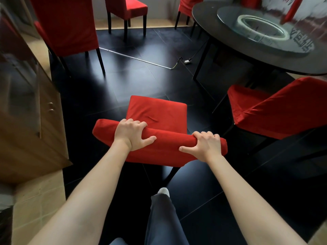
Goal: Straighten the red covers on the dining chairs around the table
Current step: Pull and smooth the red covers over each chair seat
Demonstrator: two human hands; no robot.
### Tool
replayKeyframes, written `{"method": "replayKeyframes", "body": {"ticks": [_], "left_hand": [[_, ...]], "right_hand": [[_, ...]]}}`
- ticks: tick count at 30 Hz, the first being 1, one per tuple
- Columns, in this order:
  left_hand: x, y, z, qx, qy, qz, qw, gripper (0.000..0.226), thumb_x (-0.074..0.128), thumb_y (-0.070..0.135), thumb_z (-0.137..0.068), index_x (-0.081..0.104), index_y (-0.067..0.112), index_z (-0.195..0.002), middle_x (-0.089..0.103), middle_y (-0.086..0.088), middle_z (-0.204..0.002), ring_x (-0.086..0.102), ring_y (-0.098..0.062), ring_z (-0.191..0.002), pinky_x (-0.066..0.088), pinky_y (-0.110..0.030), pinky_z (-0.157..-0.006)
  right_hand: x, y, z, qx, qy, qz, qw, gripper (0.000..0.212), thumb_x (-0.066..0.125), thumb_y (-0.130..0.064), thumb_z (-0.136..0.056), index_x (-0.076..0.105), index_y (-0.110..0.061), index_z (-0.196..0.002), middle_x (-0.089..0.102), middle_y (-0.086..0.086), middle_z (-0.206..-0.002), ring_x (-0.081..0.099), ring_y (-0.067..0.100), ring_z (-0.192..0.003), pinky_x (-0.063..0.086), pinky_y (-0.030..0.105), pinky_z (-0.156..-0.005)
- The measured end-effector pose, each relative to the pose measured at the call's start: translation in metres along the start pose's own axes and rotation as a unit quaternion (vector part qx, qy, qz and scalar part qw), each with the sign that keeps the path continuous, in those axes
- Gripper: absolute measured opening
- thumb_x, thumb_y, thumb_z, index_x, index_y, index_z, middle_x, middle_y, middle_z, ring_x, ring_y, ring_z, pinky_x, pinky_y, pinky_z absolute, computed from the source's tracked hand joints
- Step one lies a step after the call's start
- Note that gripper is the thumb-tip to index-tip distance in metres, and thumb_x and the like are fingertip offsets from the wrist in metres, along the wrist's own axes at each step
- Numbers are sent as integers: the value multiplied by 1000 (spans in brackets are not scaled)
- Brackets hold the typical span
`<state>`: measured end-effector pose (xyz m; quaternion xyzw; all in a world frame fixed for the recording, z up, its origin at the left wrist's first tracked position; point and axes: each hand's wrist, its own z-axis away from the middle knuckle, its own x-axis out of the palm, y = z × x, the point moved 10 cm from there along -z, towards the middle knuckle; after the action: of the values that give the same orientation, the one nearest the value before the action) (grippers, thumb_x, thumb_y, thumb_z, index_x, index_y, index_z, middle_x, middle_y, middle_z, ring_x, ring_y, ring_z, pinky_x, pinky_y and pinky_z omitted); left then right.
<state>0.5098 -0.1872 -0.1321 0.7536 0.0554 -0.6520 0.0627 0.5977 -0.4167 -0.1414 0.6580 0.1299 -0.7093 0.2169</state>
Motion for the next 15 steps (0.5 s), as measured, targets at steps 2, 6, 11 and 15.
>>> {"method": "replayKeyframes", "body": {"ticks": [2,6,11,15], "left_hand": [[2,3,-13,0,0,-2,1000,93,7,82,-65,65,26,-111,71,2,-101,62,-23,-93,37,-35,-82],[5,12,-40,8,0,-2,1000,94,7,82,-65,65,25,-111,71,2,-102,62,-24,-93,39,-35,-83],[17,27,-85,24,-13,-21,999,81,20,81,-72,63,26,-112,70,4,-103,61,-22,-94,39,-34,-83],[24,37,-118,29,-21,-21,999,79,22,81,-72,63,26,-111,69,4,-102,61,-21,-94,39,-34,-84]], "right_hand": [[-1,7,-9,4,4,3,1000,93,24,-97,-51,61,-29,-103,63,-5,-97,53,20,-98,34,38,-85],[-2,24,-28,13,10,-1,1000,92,25,-96,-52,61,-28,-102,63,-4,-95,54,20,-97,35,38,-85],[-1,53,-59,27,14,-5,1000,91,26,-96,-53,61,-29,-102,62,-5,-93,54,19,-96,35,38,-86],[-2,74,-84,39,24,-7,999,96,20,-97,-48,62,-29,-101,63,-4,-91,54,20,-94,34,37,-83]]}}
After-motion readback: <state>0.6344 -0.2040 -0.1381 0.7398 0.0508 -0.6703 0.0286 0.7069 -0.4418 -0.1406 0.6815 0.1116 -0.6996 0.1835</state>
